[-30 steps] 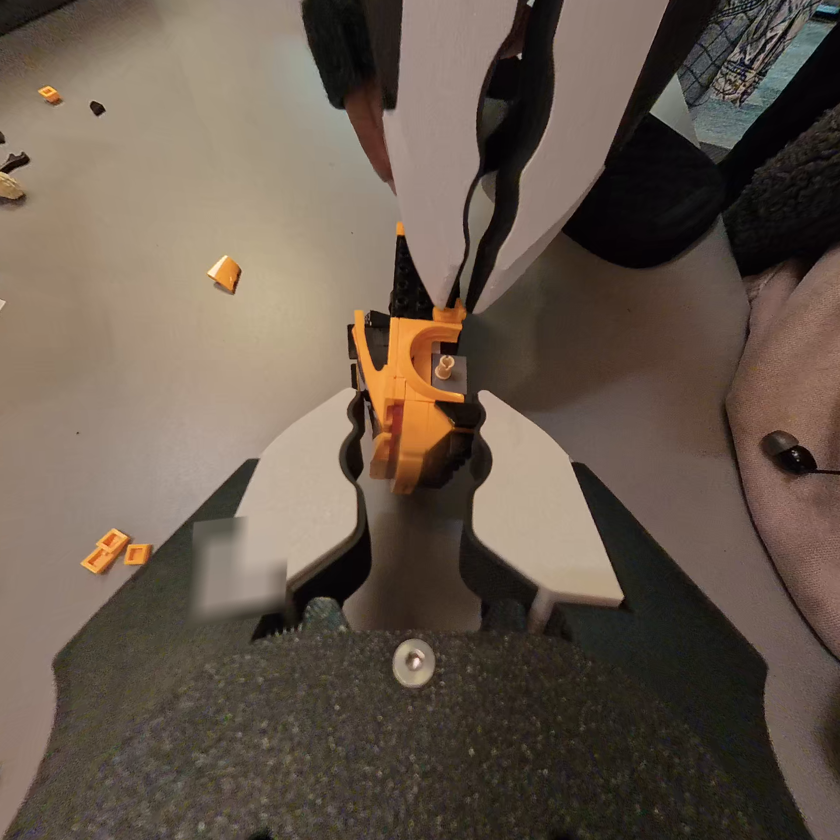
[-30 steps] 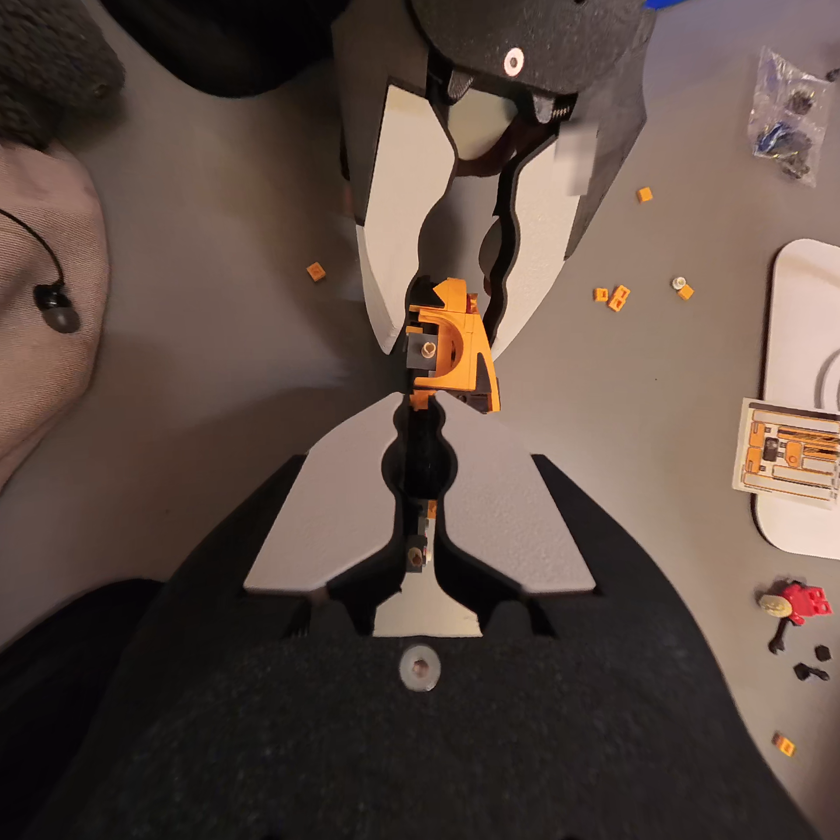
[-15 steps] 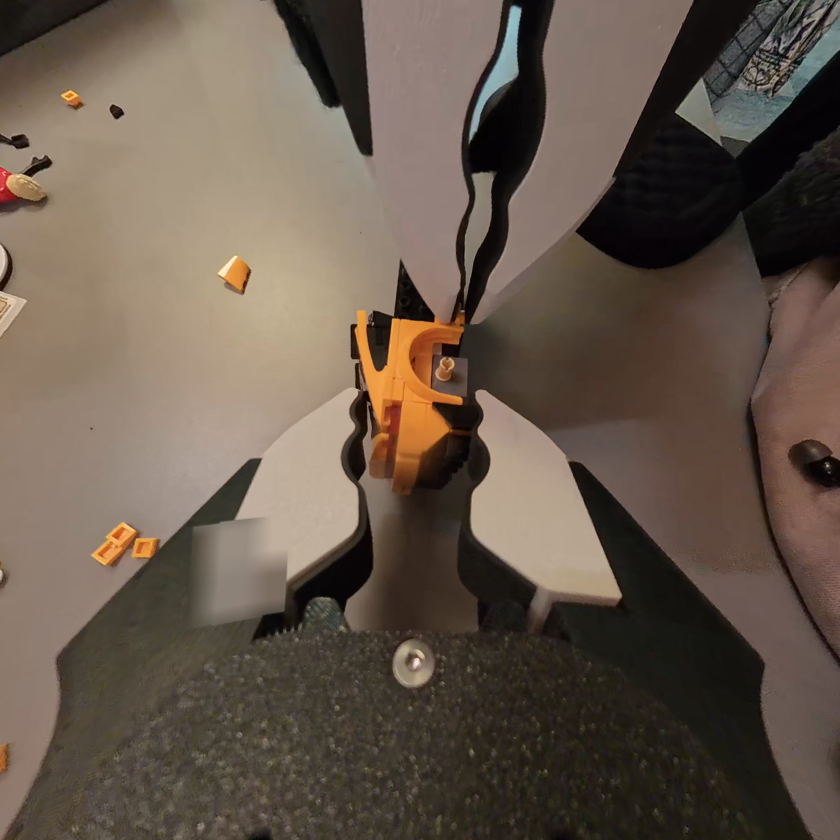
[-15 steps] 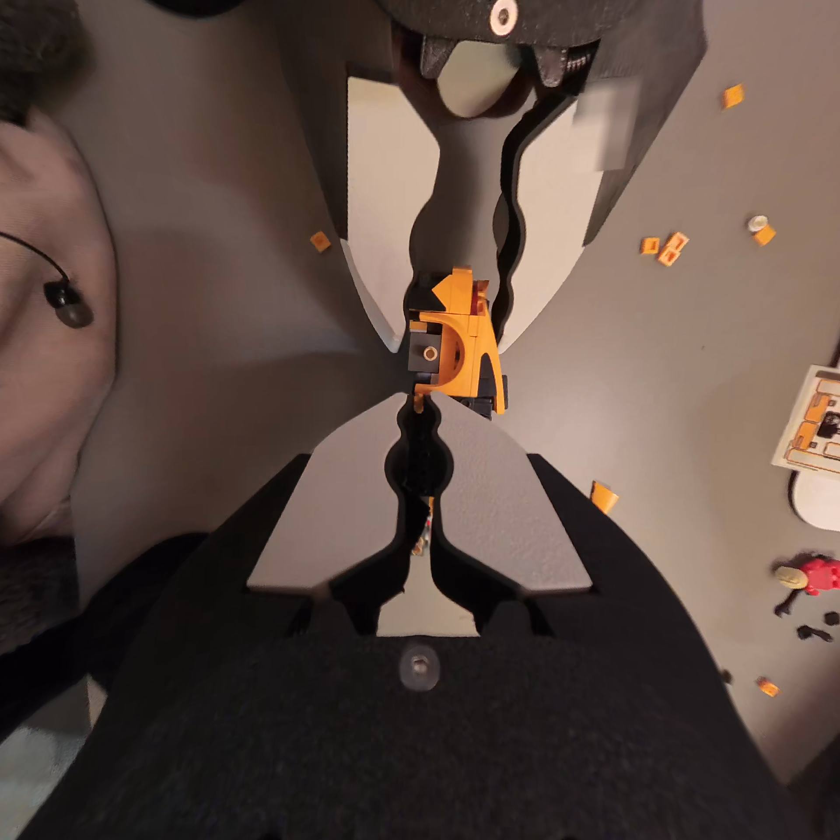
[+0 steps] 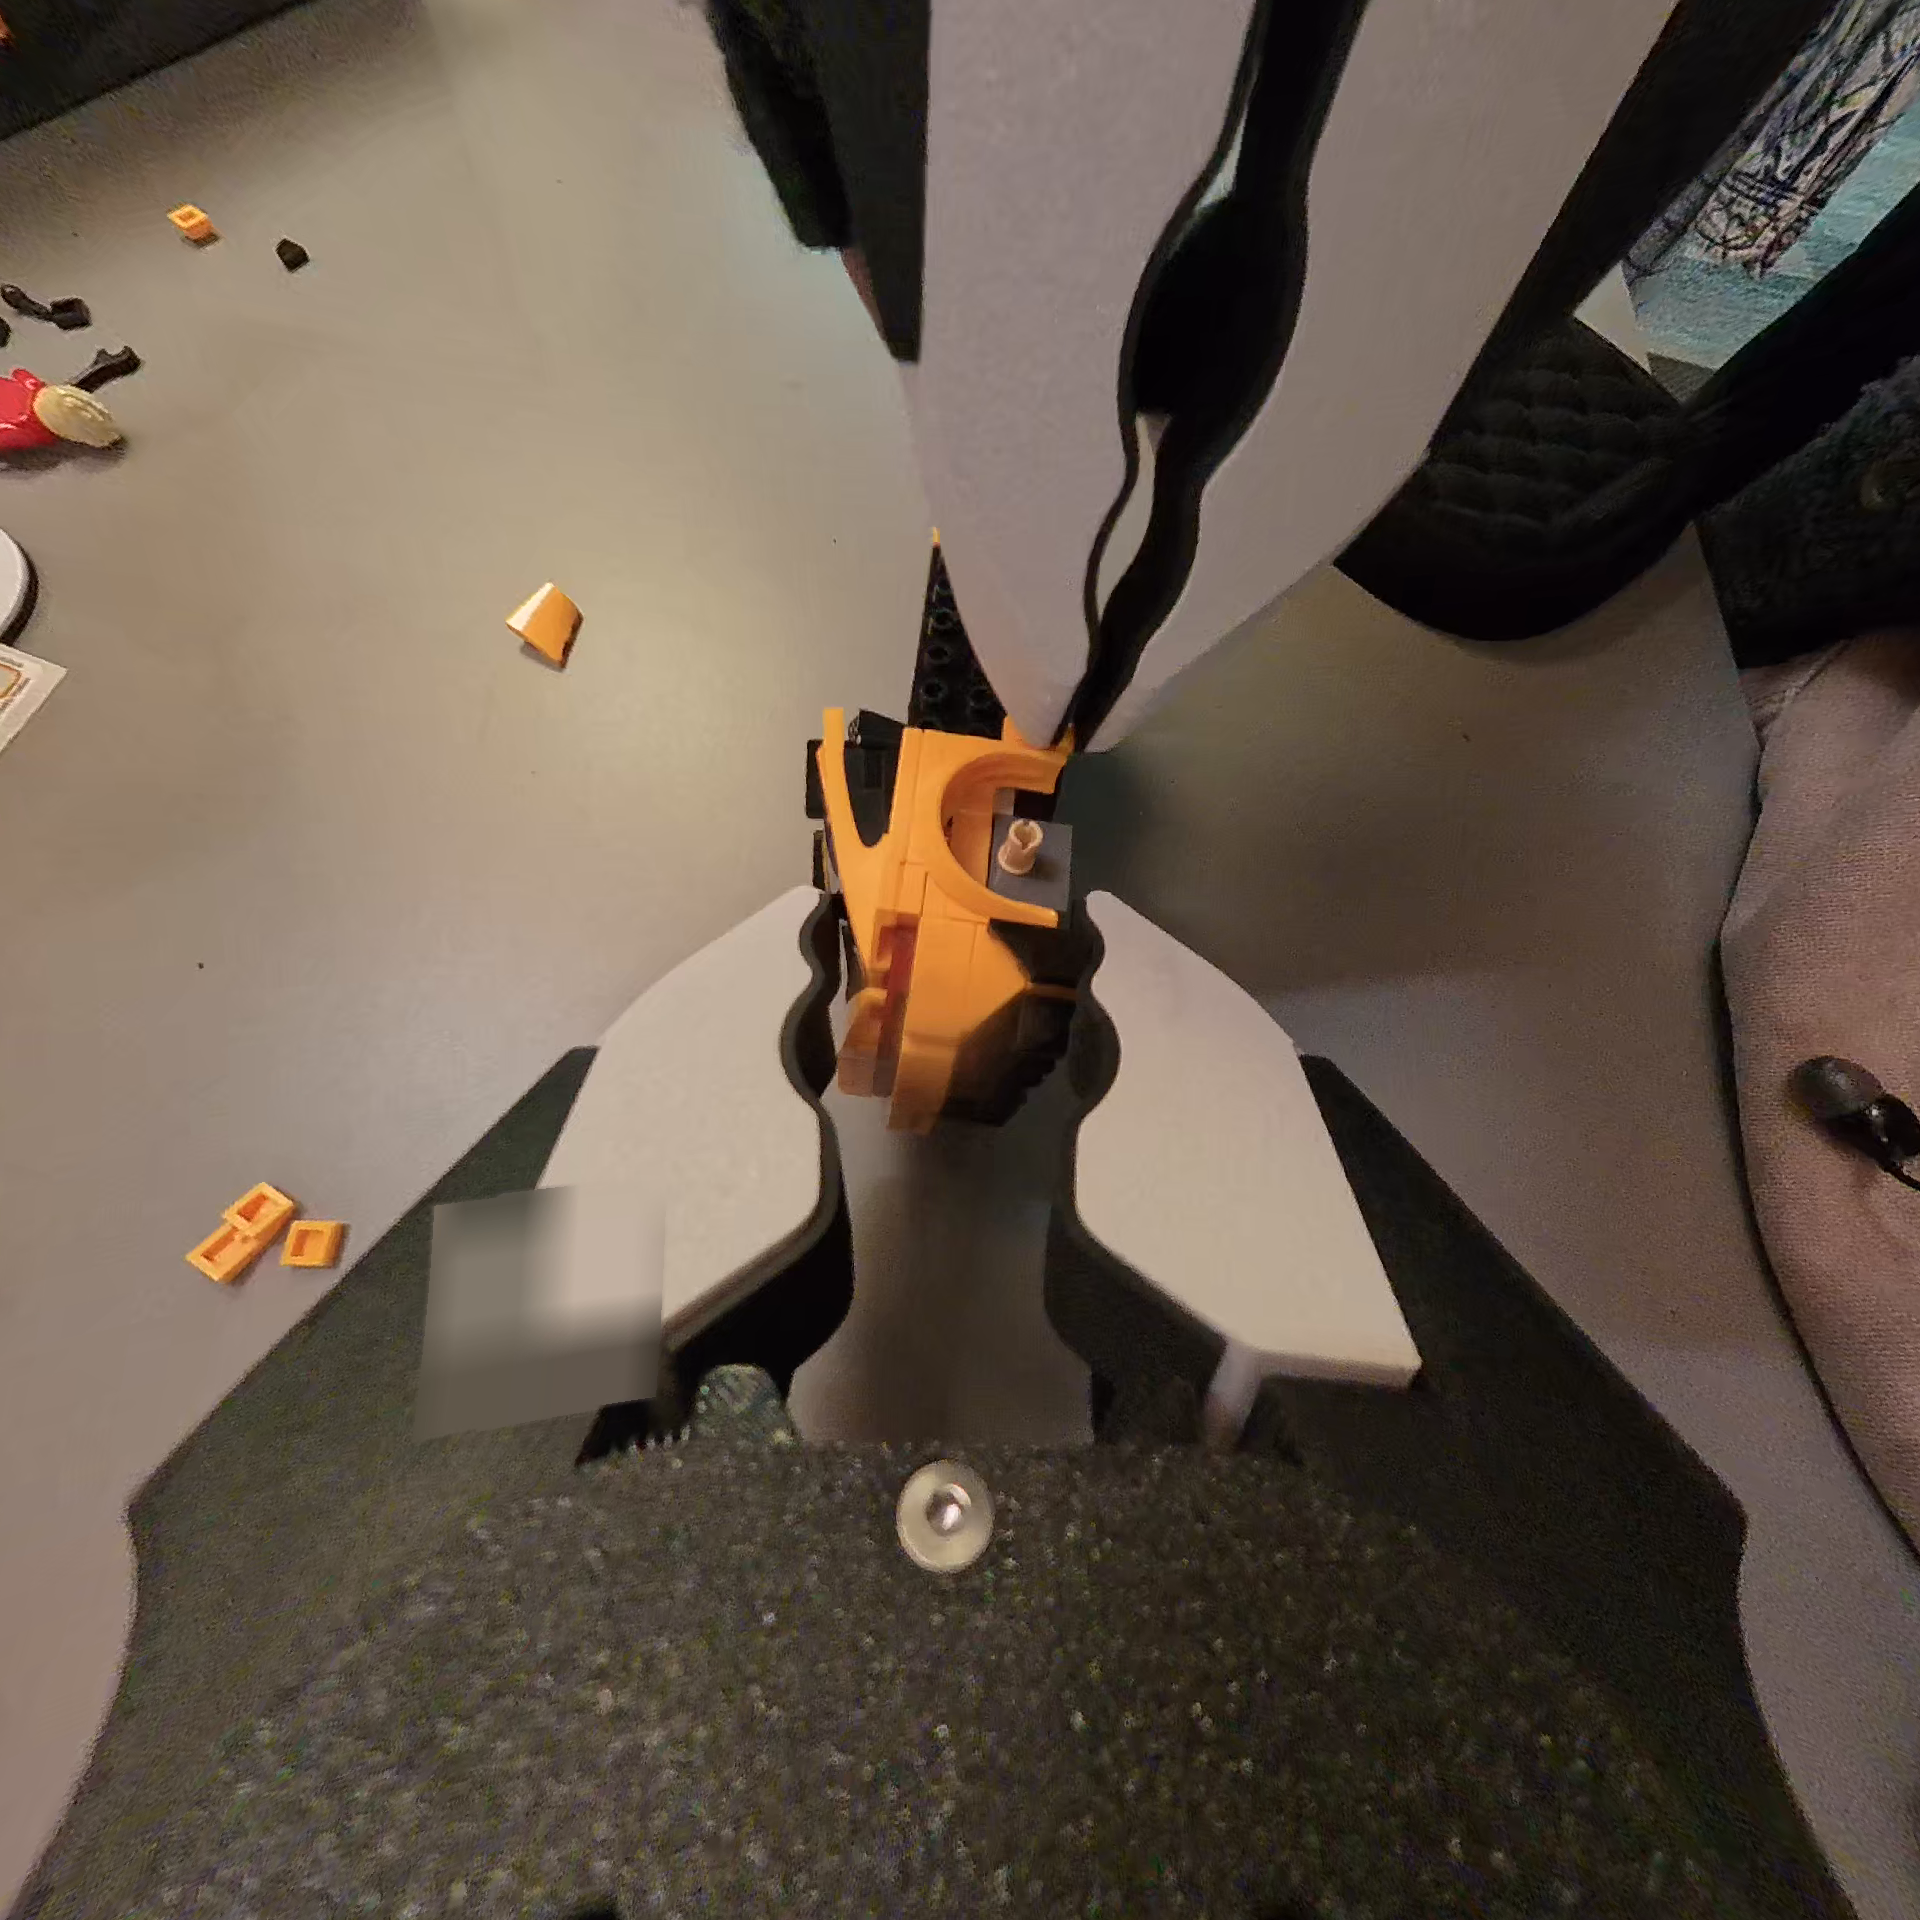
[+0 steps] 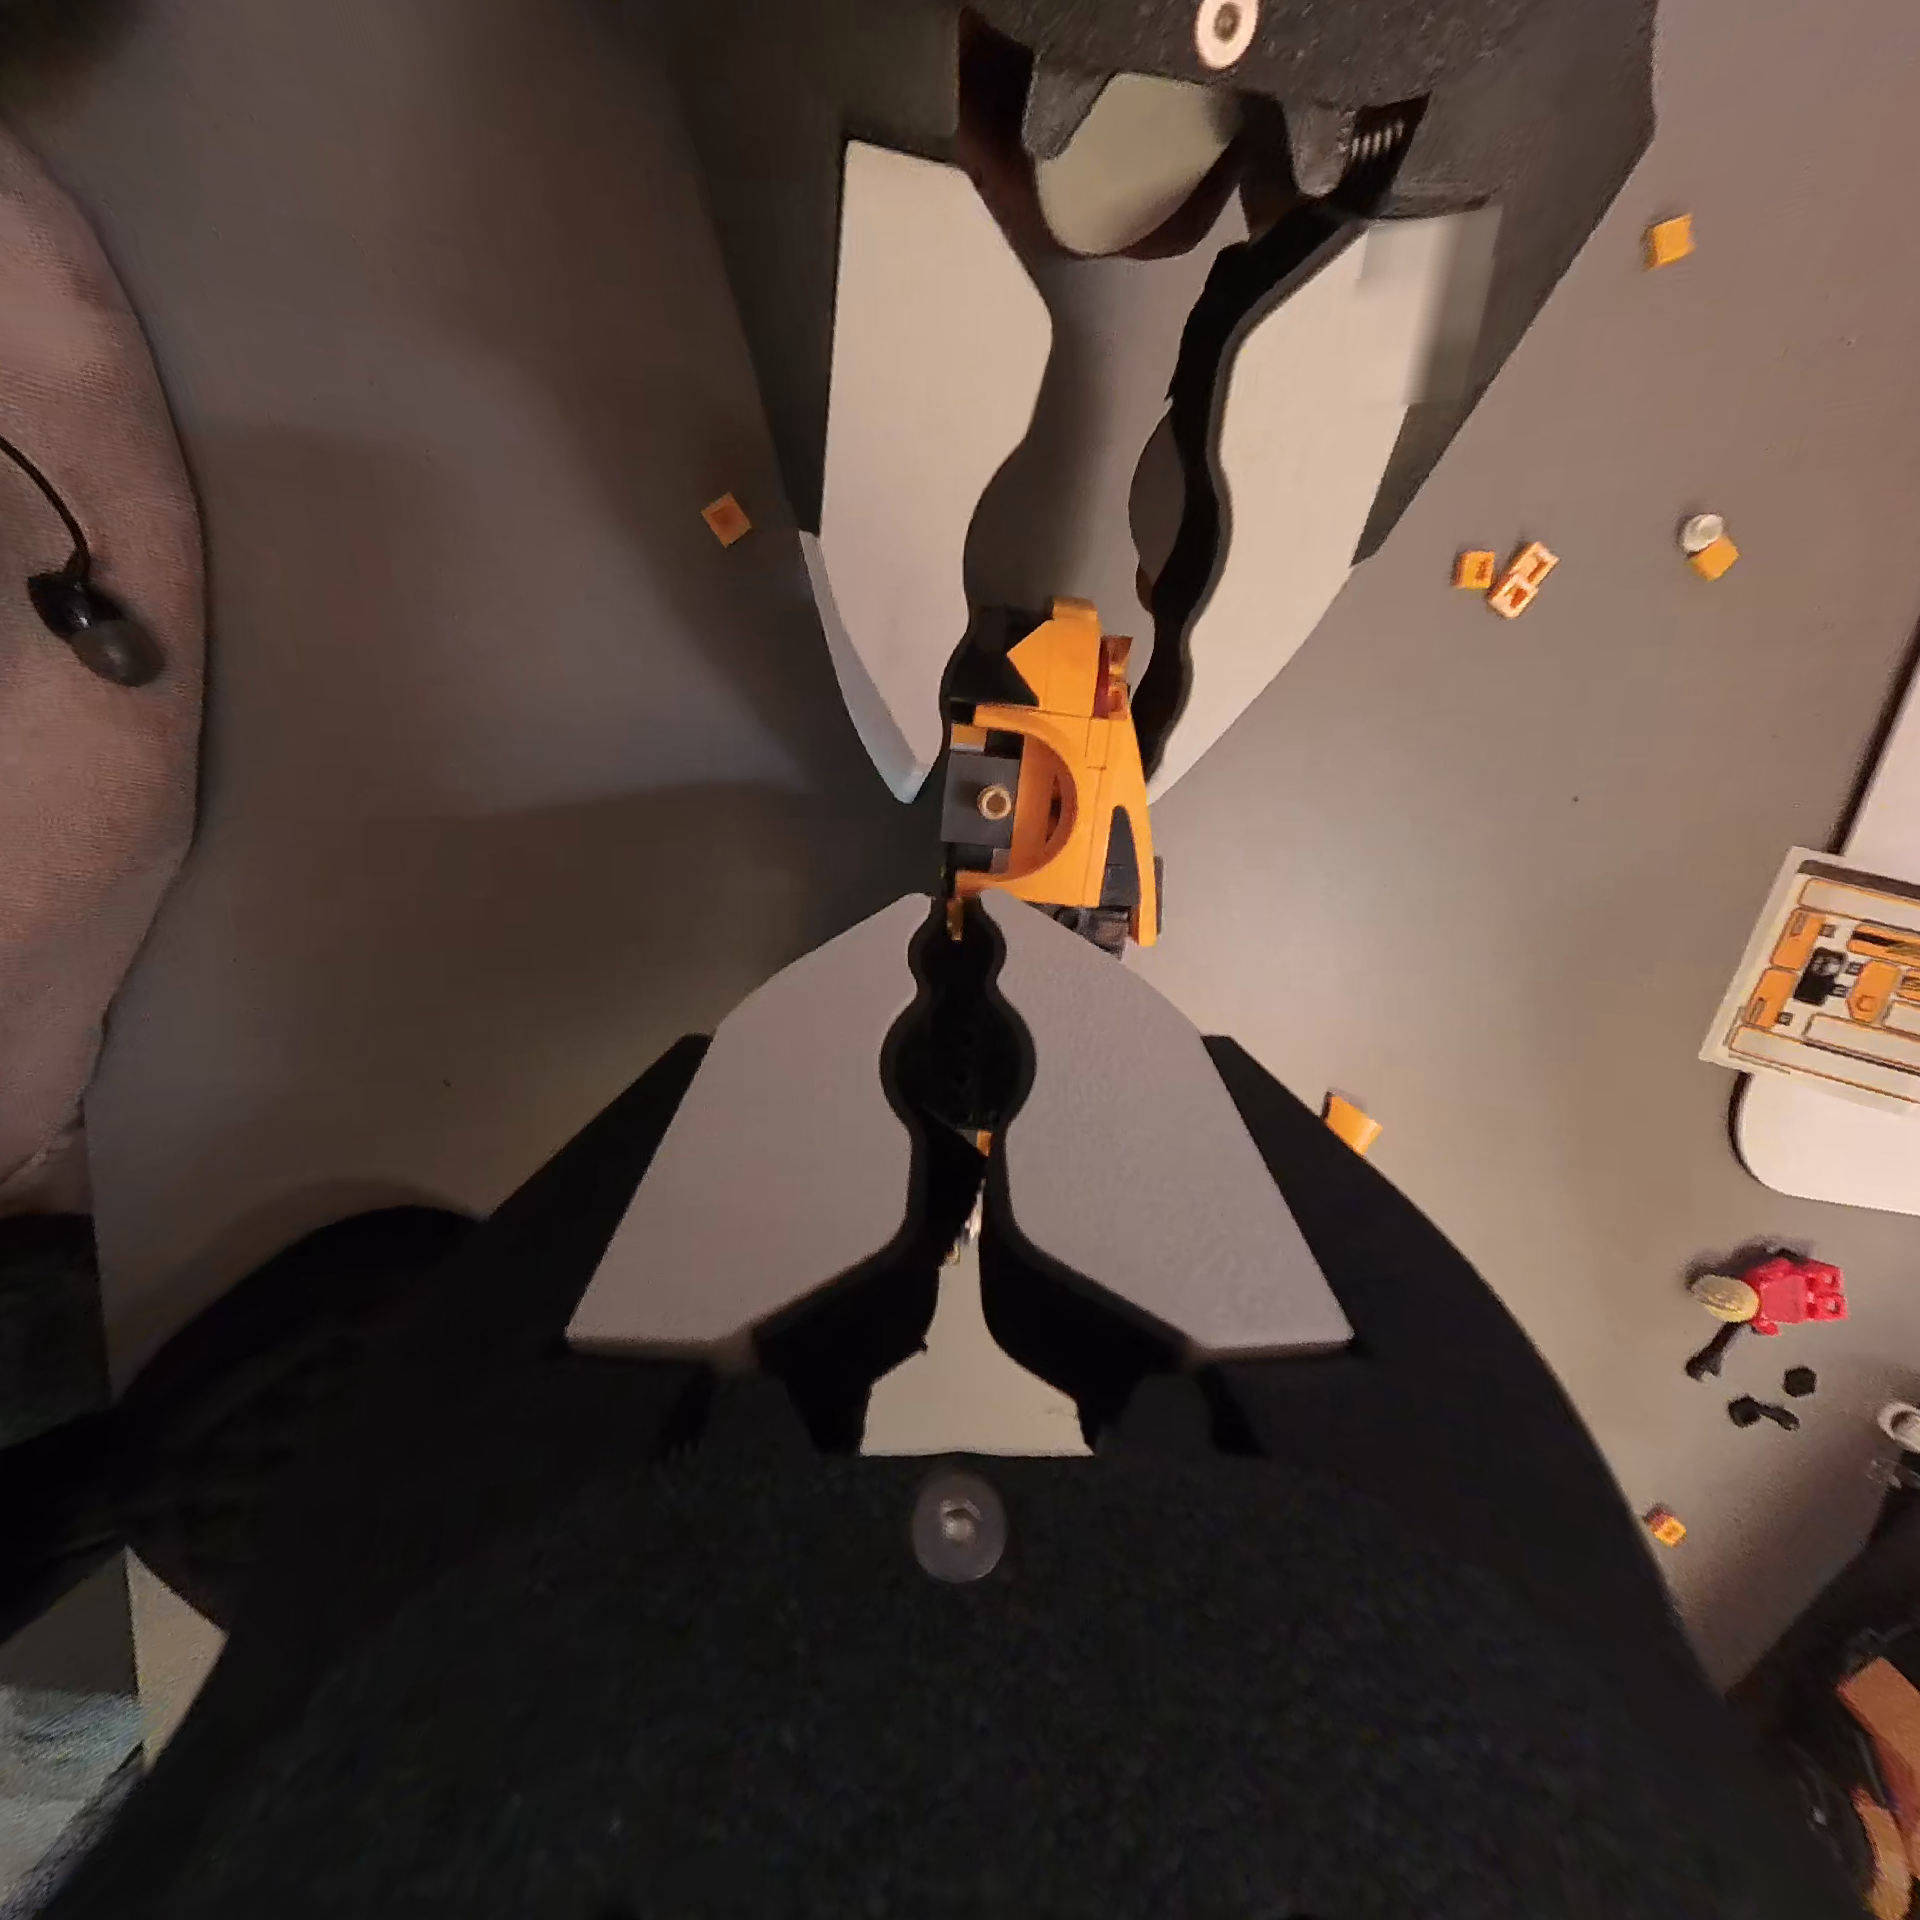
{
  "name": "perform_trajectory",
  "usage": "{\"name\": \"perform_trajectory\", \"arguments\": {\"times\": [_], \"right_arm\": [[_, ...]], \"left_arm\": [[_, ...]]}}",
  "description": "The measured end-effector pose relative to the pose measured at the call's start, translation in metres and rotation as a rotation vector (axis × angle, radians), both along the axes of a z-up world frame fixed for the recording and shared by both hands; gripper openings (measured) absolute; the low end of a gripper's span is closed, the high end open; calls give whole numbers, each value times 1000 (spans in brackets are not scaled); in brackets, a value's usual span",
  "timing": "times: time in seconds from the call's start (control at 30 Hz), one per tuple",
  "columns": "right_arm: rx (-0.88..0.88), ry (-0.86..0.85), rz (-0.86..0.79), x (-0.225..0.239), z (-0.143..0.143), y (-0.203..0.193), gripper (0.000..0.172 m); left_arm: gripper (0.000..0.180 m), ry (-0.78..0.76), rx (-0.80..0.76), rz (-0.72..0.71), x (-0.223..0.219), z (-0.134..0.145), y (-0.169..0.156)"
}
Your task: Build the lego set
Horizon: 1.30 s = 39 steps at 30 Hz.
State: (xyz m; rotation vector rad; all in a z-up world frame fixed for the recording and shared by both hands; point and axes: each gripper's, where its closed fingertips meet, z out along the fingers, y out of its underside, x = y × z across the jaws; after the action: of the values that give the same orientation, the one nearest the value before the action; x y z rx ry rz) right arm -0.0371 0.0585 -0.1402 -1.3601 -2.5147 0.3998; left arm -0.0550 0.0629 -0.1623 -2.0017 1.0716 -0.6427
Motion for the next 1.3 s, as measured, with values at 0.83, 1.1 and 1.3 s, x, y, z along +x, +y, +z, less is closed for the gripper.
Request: {"name": "perform_trajectory", "arguments": {"times": [0.83, 1.1, 1.3], "right_arm": [[-39, 91, -75, 2, 2, -1, 7], [-18, 17, -90, 2, -2, 1, 8], [-11, 9, -118, 2, -2, 1, 8]], "left_arm": [[42, 1, 6, -10, 3, 0, -1], [41, 4, 7, -6, 3, 0, -1], [41, 9, 9, -4, 3, 0, -1]]}}
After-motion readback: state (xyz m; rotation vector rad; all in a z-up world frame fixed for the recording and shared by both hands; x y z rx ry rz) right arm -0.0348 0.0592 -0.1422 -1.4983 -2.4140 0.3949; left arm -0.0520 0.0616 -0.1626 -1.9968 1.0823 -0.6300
